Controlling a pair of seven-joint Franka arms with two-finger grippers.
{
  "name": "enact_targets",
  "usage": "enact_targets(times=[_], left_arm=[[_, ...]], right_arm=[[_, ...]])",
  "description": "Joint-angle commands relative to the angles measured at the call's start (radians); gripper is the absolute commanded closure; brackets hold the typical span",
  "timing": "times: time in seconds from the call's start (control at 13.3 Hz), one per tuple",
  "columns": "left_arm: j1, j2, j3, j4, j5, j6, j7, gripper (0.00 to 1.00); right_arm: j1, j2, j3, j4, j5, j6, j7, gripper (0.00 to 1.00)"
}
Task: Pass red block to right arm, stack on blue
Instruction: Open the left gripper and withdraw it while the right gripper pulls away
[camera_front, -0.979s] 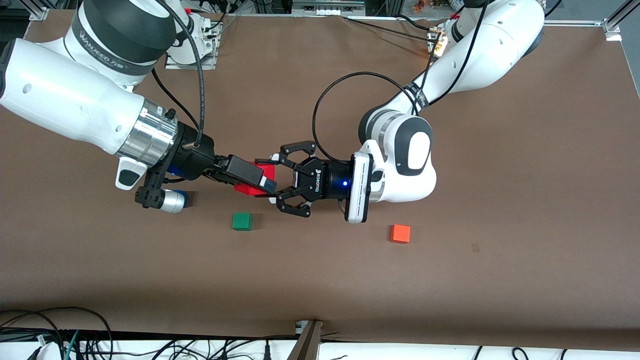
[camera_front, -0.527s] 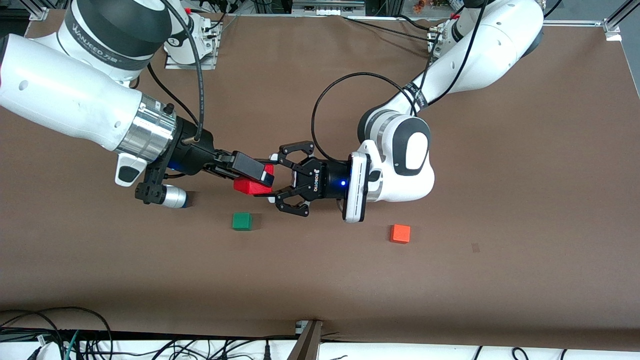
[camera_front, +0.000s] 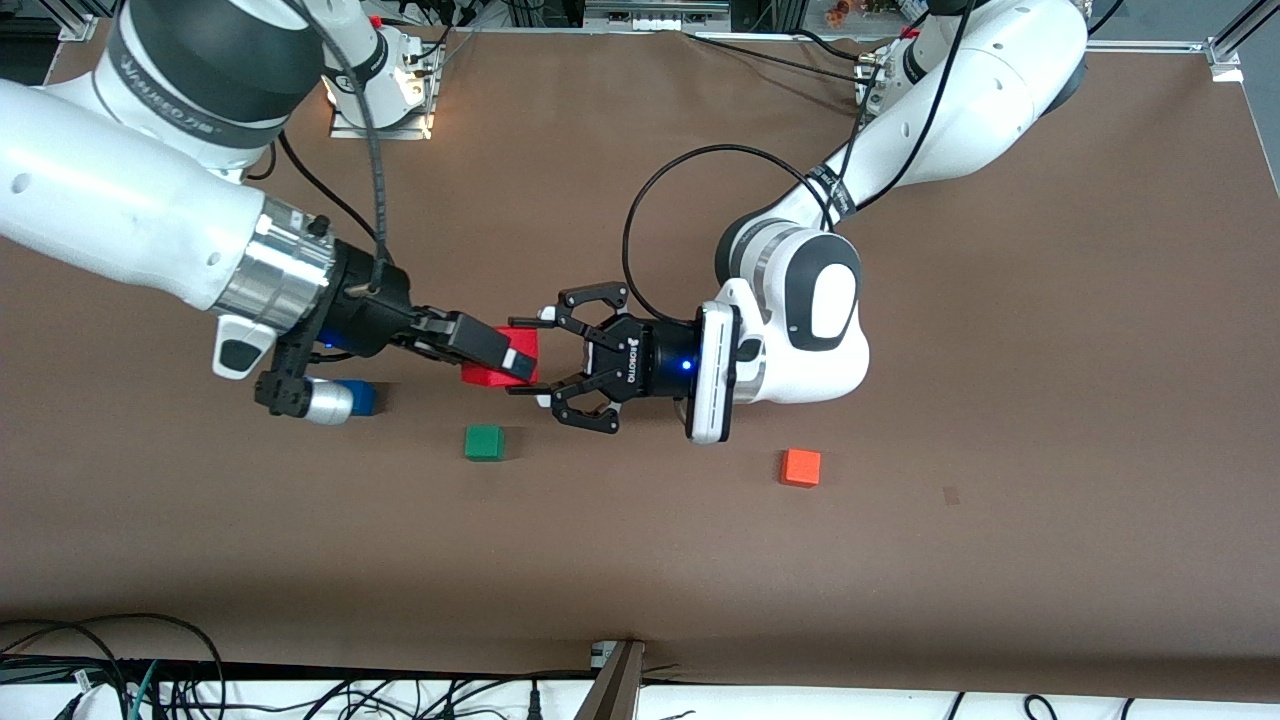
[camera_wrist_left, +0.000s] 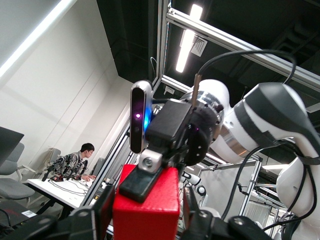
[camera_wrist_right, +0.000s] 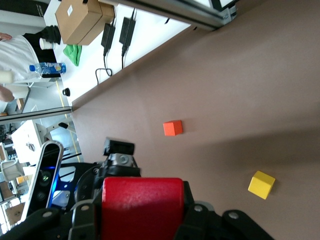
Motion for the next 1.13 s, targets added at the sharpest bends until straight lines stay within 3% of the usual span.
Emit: enact_targets(times=[0.0,0.15,0.23,0.45,0.6,0.68,0.83,1.05], left_arm=[[0.013,-0.012,-0.007,-0.007,0.0,-0.018,0.017,0.0],[0.05,-0.012,-0.006,-0.022,0.003,-0.063,0.022,0.0],[0.094,-0.015,-0.004,-0.058,0.005,-0.09,0.028,0.0],[0.279,-0.017,-0.006,-0.178,0.049,-0.24,0.155,0.0],[0.401,-0.009,0.0,-0.217,0.1,-0.352,0.159,0.0],[0.441,-0.01,0.042,-0.217,0.185,-0.412,0.157,0.0],[0.495,-0.012,0.111,-0.212,0.346,-0.565,0.155,0.0],[0.545,-0.02,0.21,-0.205,0.558,-0.712,0.157,0.0]], right_arm=[[-0.02,0.004,0.004,0.009,0.016,-0.009,-0.02,1.0],[-0.043,0.005,0.005,0.009,0.029,-0.015,-0.044,1.0],[-0.07,0.008,0.004,0.008,0.076,-0.035,-0.093,1.0],[-0.184,0.034,0.004,-0.04,0.231,-0.101,-0.236,1.0],[-0.228,0.062,-0.003,-0.043,0.234,-0.194,-0.326,1.0],[-0.23,0.068,-0.006,-0.045,0.156,-0.24,-0.374,1.0],[-0.213,0.07,-0.003,-0.095,-0.088,-0.302,-0.495,1.0],[-0.161,0.056,-0.001,-0.239,-0.431,-0.278,-0.561,1.0]])
